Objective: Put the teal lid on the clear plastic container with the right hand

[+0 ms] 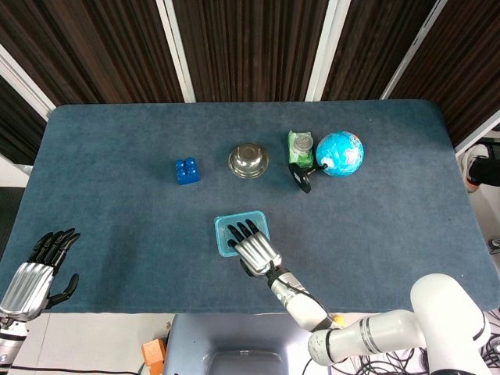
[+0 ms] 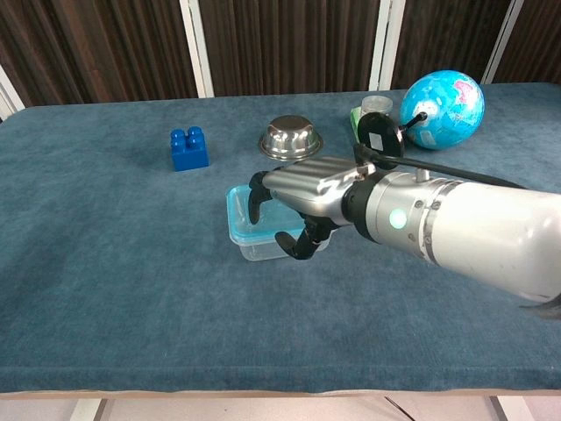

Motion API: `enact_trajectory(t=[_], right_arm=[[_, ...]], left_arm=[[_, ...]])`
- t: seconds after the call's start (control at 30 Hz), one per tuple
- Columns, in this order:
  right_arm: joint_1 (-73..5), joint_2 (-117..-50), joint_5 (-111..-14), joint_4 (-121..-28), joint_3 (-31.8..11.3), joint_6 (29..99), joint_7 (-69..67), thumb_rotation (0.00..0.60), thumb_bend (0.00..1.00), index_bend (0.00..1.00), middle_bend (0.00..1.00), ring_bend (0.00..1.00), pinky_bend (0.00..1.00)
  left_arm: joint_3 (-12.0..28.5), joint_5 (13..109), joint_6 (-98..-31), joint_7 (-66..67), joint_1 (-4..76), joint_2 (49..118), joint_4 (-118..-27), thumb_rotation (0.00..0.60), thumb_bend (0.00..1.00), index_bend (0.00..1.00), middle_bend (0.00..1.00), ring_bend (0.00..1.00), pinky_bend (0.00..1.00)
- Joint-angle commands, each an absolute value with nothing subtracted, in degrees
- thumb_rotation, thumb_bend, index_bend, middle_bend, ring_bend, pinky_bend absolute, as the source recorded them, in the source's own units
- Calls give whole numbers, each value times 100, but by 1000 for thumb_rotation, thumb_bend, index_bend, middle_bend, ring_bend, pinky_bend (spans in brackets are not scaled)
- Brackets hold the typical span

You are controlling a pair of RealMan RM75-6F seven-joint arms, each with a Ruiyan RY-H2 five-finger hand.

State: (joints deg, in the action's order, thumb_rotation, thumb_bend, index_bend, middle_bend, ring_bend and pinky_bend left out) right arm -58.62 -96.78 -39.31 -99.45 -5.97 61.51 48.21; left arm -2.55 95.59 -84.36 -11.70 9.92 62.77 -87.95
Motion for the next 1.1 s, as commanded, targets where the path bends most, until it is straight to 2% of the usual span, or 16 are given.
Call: enact_trajectory(t=[0.03, 1.1], right_arm=[[-5869, -9684, -3905, -9932, -605, 6132, 4823, 600, 543, 282, 21, 0, 0], [-5850, -9776, -3801, -9722, -477, 5997, 4828, 600, 543, 294, 21, 0, 0]], left_arm=[[-256, 9560, -8434, -1173, 993, 6276, -8795, 600, 476, 0, 42, 7, 31], [-254, 9561, -8439, -1186, 992, 6275, -8785, 600, 476, 0, 42, 7, 31]])
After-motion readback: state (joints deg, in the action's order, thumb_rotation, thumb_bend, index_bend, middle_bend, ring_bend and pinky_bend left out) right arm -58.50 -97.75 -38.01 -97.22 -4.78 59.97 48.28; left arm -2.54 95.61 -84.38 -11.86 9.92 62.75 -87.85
